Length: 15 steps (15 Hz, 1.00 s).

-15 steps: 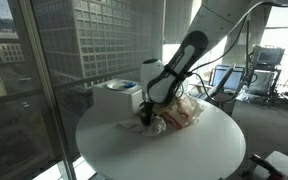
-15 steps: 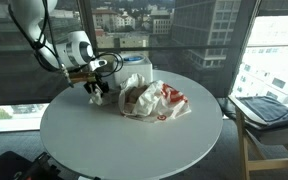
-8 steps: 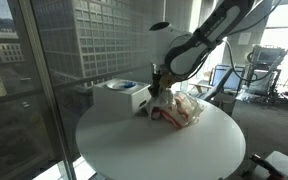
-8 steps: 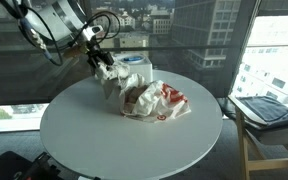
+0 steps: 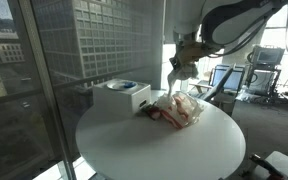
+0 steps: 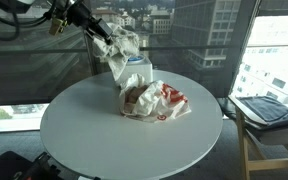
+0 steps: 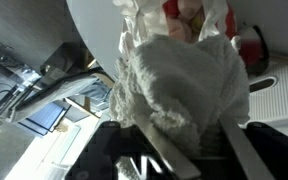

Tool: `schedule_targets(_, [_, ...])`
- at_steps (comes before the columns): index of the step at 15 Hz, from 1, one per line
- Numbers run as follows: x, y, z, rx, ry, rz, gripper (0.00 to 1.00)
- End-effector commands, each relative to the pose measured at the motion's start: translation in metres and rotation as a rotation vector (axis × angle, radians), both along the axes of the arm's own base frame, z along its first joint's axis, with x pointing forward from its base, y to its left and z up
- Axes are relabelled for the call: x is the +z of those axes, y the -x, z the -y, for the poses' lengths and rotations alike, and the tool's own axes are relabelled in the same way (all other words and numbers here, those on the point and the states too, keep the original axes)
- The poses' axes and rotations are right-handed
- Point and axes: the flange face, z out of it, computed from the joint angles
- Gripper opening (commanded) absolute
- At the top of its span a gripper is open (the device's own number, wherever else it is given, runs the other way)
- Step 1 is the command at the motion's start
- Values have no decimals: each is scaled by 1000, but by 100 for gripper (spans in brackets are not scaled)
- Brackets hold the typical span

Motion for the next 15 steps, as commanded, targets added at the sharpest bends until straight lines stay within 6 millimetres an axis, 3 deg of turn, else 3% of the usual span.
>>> schedule_targets(1, [18, 41, 29, -131, 32, 113, 12])
schedule_targets(3, [12, 51, 34, -160, 62, 105, 12])
schedule_targets(6, [-18, 43, 48, -152, 75, 36, 12])
schedule_targets(11, [-79, 13, 103, -125, 139, -41, 13])
schedule_targets(15, [-108, -16, 116, -33, 171, -13, 13])
